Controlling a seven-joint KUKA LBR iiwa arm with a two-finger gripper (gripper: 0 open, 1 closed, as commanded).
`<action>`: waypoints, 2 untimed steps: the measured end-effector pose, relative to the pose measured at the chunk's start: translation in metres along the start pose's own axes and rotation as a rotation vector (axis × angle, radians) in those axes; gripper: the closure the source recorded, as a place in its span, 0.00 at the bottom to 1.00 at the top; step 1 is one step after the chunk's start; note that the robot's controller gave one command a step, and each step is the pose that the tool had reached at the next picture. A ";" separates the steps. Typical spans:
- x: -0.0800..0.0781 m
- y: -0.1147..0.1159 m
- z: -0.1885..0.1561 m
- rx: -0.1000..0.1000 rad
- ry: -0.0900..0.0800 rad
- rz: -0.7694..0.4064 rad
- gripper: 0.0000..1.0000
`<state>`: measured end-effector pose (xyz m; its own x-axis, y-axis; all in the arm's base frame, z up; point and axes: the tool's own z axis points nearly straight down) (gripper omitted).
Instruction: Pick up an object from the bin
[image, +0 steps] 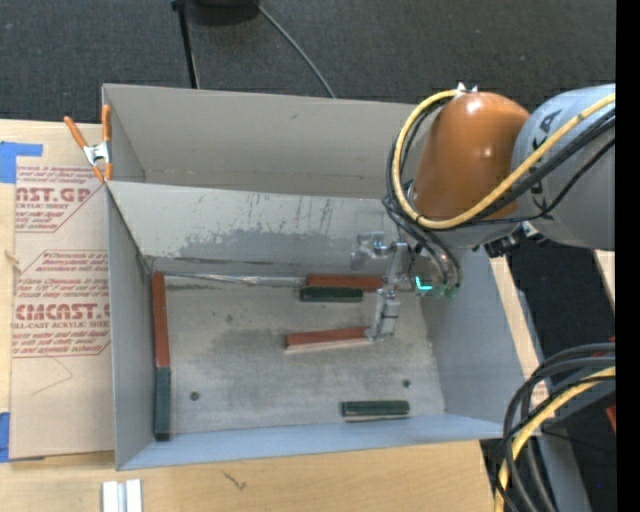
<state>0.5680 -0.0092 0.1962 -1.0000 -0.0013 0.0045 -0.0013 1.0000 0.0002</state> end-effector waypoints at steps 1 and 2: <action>-0.001 0.000 -0.002 0.000 -0.003 0.000 0.00; -0.011 0.014 -0.037 0.000 -0.003 0.083 0.00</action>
Offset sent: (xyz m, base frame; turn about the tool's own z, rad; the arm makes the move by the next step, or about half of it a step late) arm 0.0254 0.0368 0.0882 0.1929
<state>0.5788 0.0049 0.2330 -0.9967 0.0814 0.0020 0.0814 0.9967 -0.0001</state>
